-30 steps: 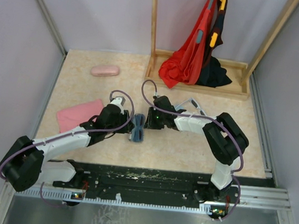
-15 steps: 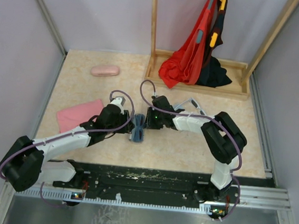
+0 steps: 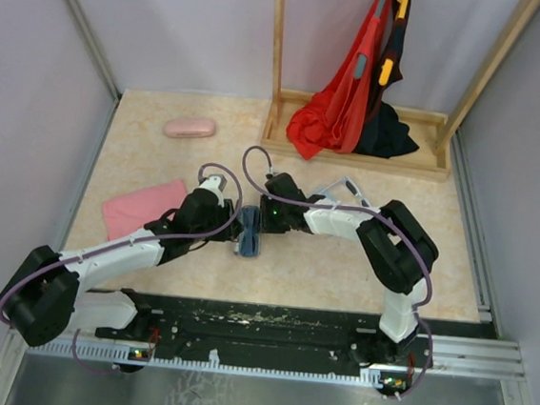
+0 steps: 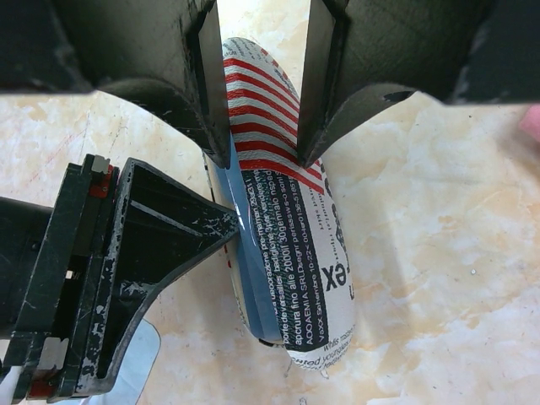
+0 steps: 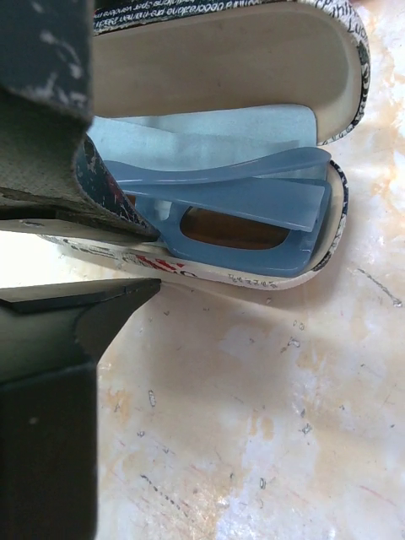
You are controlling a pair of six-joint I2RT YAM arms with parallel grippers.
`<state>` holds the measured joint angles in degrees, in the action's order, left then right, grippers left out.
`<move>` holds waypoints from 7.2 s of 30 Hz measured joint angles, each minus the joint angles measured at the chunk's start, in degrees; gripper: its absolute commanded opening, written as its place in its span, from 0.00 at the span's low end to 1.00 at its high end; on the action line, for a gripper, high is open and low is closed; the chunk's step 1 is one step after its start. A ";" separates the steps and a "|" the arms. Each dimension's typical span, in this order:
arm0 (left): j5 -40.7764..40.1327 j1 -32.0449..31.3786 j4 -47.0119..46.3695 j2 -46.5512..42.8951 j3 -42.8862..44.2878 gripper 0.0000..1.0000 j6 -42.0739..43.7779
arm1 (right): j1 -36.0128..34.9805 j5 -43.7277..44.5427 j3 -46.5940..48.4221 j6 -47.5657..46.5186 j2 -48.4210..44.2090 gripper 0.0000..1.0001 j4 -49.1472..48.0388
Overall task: Organize the sunglasses
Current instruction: Place the sunglasses in the sunglasses case, then close the sunglasses case at the center of the board, then move the sunglasses case at the center of the board.
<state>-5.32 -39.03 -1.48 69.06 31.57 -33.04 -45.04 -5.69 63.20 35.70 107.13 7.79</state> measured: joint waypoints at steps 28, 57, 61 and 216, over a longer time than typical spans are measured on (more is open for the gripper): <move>-0.74 -0.48 1.75 -1.90 0.00 0.50 0.02 | 0.13 1.05 -7.15 -0.52 -8.81 0.29 -6.19; -0.81 -0.48 0.04 -0.39 0.00 0.38 -0.04 | 3.56 -5.14 -11.63 3.74 -3.45 0.14 -16.33; -0.76 -0.48 -0.37 -0.11 0.00 0.37 -0.04 | 3.58 -5.31 -11.61 3.48 -3.45 0.14 -16.28; -29.22 12.94 15.39 14.99 31.41 1.00 1.38 | -0.92 19.15 -22.18 -6.38 -33.53 0.97 1.18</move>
<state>-34.54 -26.09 13.91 84.05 62.98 -31.66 -45.95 13.45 41.01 29.32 73.60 8.97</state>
